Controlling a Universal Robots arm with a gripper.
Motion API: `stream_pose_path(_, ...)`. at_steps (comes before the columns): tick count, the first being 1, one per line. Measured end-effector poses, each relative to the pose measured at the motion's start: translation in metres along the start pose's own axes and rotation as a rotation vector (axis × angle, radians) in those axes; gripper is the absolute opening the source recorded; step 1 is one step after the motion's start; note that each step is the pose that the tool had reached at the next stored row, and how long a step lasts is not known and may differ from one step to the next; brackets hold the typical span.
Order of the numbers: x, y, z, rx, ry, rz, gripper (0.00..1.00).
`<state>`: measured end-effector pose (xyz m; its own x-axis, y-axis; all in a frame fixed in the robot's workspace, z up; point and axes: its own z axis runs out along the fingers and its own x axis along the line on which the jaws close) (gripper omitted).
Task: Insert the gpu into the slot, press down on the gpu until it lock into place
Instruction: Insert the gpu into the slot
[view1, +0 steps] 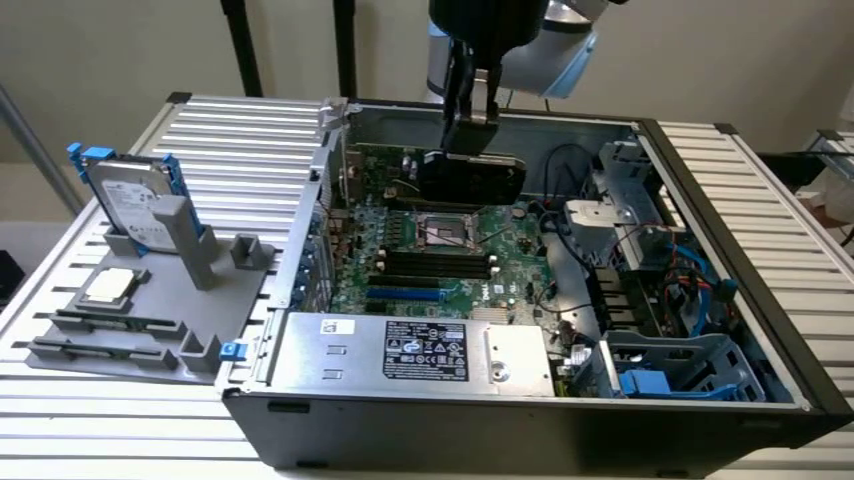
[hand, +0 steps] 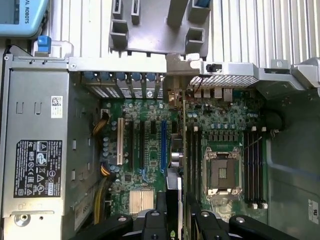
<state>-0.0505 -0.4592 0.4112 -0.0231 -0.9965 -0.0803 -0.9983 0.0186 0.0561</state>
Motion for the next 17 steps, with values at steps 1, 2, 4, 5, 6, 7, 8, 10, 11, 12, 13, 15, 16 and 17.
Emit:
stream_pose_path(1,0.001,0.0005,0.0019,0.0015,-0.0003,0.0,0.26)
stream_pose_path(2,0.001,0.001,0.0037,0.0023,-0.0002,0.0,0.26)
stream_pose_path(4,0.002,0.0016,0.0074,0.0029,-0.0002,0.0,0.26)
stream_pose_path(5,0.003,0.0016,0.0091,0.003,-0.0001,0.0,0.26)
stream_pose_path(6,0.003,0.0017,0.0109,0.0031,-0.0002,0.0,0.26)
stream_pose_path(7,0.004,0.0017,0.0126,0.0031,-0.0001,0.001,0.26)
stream_pose_path(8,0.005,0.0017,0.0144,0.0033,-0.0003,0.001,0.26)
stream_pose_path(10,0.007,0.0017,0.0179,0.0035,-0.0004,0.003,0.26)
stream_pose_path(11,0.008,0.0017,0.0196,0.0035,-0.0004,0.004,0.26)
stream_pose_path(12,0.009,0.0016,0.0215,0.0037,-0.0006,0.005,0.26)
stream_pose_path(13,0.009,0.0016,0.0232,0.0036,-0.0005,0.006,0.26)
stream_pose_path(15,0.011,0.0015,0.0267,0.0038,-0.0006,0.007,0.26)
stream_pose_path(16,0.012,0.0014,0.0284,0.0038,-0.0006,0.008,0.26)
stream_pose_path(17,0.012,0.0013,0.0302,0.004,-0.0007,0.01,0.26)
